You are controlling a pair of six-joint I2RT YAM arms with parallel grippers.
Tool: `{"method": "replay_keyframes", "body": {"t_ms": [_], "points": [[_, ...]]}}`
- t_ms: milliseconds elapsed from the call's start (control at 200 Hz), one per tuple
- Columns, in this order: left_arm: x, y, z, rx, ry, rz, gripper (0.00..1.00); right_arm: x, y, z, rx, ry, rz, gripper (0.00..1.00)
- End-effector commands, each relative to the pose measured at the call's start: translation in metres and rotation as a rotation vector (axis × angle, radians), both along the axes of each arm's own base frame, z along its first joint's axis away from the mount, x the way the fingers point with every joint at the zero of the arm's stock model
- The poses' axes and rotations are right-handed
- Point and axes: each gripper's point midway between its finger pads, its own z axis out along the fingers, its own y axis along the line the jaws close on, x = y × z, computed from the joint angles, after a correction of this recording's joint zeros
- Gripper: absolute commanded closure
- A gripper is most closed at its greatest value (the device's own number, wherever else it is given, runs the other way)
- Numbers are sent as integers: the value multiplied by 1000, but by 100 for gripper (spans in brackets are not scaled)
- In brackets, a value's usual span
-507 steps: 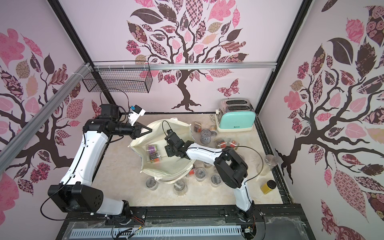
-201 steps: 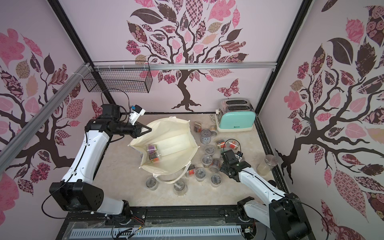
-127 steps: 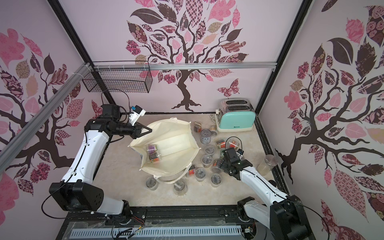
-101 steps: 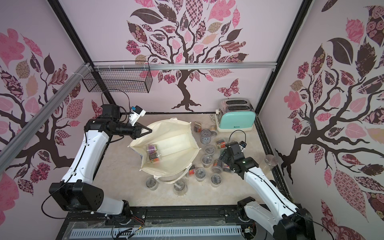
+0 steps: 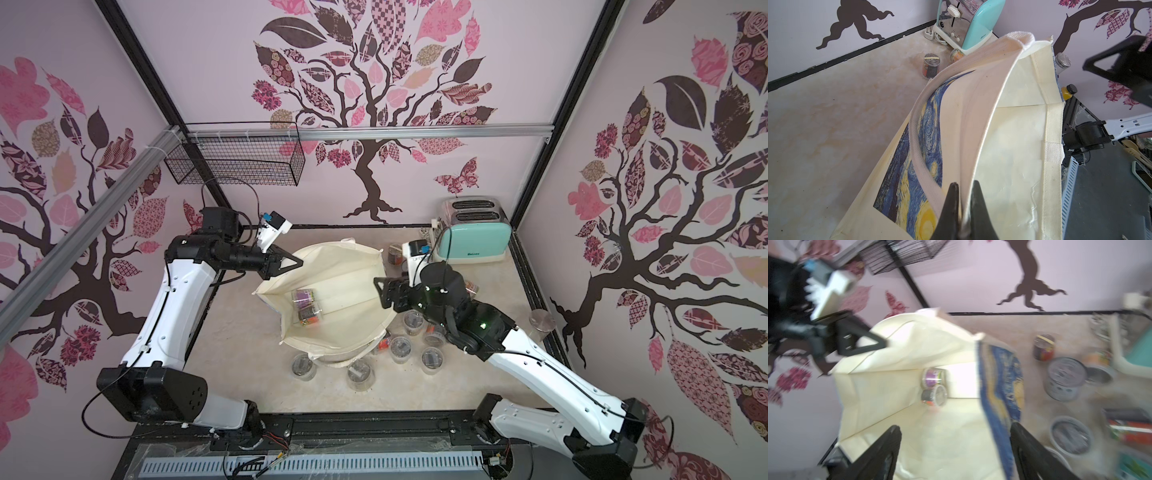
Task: Take out the seed jars from the canvas bag
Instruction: Pick up the seed jar from the canvas bag.
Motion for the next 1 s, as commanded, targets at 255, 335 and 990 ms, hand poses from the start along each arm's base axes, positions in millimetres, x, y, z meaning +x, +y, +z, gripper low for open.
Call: {"method": "replay_keyframes", "body": {"t_ms": [255, 335, 990], "points": [[-2, -6, 18, -41, -27, -26, 100, -7, 105, -71, -193, -42, 339, 16], [-1, -6, 20, -45, -28, -28, 100, -2, 122, -87, -208, -30, 357, 16], [27, -15, 60, -111, -123, -30, 100, 45, 198, -212, -310, 7, 315, 2]]}}
